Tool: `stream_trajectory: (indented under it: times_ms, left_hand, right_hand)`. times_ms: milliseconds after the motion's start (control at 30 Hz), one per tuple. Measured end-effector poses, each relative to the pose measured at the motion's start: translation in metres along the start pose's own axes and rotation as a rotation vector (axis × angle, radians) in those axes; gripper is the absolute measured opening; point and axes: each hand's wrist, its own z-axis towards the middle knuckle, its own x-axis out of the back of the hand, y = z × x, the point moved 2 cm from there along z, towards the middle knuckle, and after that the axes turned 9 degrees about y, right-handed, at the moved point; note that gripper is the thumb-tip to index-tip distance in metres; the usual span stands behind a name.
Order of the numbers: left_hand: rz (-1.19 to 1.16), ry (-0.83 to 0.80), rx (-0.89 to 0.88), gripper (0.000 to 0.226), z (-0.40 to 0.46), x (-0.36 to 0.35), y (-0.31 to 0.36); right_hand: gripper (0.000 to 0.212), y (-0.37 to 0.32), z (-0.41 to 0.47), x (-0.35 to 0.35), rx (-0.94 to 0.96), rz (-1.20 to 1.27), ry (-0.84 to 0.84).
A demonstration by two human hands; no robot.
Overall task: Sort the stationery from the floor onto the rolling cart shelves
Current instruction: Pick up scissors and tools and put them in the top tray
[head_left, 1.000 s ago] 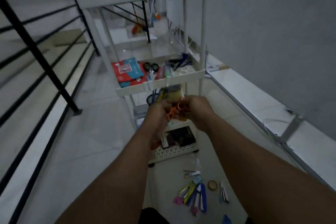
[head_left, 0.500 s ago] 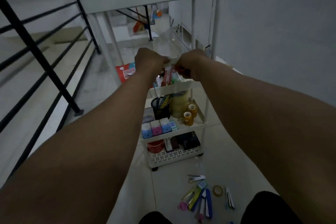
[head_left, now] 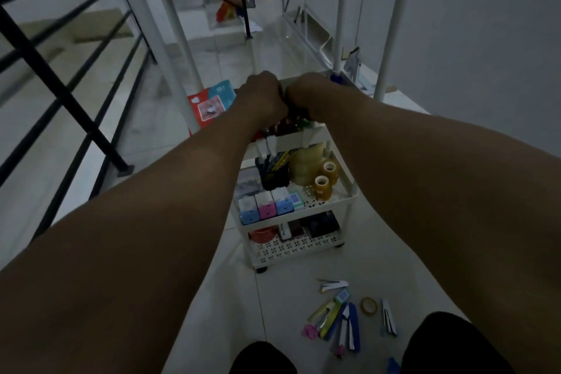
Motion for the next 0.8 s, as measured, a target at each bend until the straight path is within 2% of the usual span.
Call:
stream_trajectory:
  times_ms: [33,67,133,200,300,400,533,667,800]
  left_hand:
    - [0.004,0.003,-0.007,0.005,0.0,0.002,0.001]
    - [-0.002,-0.001,-0.008,0.011,0.0,0.004,0.001]
    - [-0.02,-0.011,-0.011,0.019,-0.004,0.008,0.003]
    - [-0.034,0.017,-0.011,0.019,-0.009,0.011,0.003]
    - [-0.086,0.092,-0.001,0.023,-0.018,0.016,0.007]
    - [-0.178,0.207,-0.002,0.026,-0.034,0.024,0.013]
    - [-0.31,0.302,-0.054,0.026,-0.066,0.031,0.025]
    - [-0.394,0.267,-0.141,0.021,-0.1,0.007,0.04]
    - [-0.39,0.12,-0.139,0.017,-0.133,-0.057,0.046]
  right_hand:
    - [0.029,0.0,0.0,0.0,0.065,0.062,0.016]
    - [0.029,0.0,0.001,0.004,0.014,0.069,0.006]
    - [0.021,0.001,-0.004,0.002,0.108,0.004,-0.041]
    - [0.018,0.002,-0.002,0.007,0.133,0.045,-0.005]
    - [0.024,0.005,-0.009,0.018,0.171,0.08,0.076]
    - [0.026,0.011,-0.019,0.029,0.186,0.082,0.071]
    - [0.016,0.026,-0.047,0.051,0.153,0.201,0.096]
    - [0.018,0.063,-0.079,0.056,0.094,0.37,0.103]
    - [0.02,0.131,-0.097,0.039,-0.002,0.336,0.07]
